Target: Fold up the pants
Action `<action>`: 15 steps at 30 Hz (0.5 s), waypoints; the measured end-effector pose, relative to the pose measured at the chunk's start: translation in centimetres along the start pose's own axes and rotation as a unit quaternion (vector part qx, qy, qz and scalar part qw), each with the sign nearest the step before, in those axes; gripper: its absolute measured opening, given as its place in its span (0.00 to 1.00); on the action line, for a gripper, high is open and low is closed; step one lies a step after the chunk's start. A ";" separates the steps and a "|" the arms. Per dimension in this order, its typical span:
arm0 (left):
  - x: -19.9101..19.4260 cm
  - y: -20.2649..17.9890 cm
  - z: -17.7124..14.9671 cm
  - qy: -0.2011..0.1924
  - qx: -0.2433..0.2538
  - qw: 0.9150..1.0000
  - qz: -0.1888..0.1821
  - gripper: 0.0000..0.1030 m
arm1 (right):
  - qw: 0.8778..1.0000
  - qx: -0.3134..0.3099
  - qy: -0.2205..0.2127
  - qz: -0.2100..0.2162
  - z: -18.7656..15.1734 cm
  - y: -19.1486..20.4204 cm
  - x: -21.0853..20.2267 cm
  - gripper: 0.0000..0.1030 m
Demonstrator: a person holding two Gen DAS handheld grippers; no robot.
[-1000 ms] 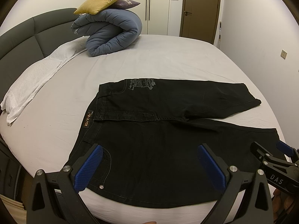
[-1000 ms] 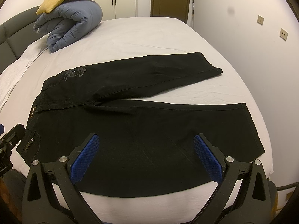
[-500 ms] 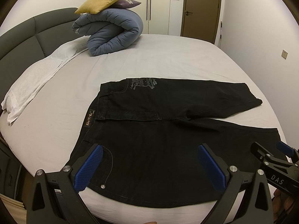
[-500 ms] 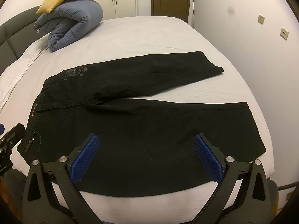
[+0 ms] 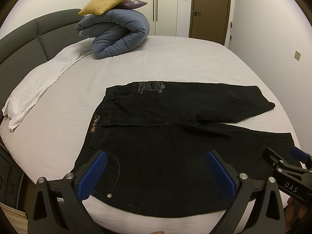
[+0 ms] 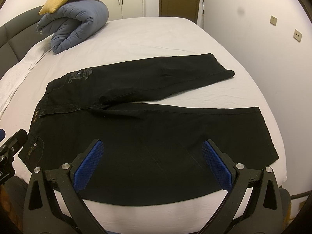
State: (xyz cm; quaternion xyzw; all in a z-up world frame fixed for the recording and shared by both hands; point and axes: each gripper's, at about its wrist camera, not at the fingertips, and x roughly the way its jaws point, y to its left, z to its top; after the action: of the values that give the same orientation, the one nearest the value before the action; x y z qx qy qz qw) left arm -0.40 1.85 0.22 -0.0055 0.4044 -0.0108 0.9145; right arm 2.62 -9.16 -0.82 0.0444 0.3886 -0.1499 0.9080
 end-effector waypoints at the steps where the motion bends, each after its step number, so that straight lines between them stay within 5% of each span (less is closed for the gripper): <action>1: 0.0 -0.1 0.0 0.000 0.000 1.000 0.000 1.00 | 1.000 0.000 0.001 0.001 0.0 0.0 0.0 1.00; 15: 0.7 1.3 0.5 -0.004 0.009 1.000 -0.006 1.00 | 1.000 -0.012 0.010 0.014 0.7 0.4 1.1 1.00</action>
State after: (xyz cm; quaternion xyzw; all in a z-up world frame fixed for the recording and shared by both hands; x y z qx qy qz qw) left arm 0.45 3.16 0.01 0.0003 0.4009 -0.0198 0.9159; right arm 3.94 -9.16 -1.16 0.0402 0.3987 -0.1315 0.9067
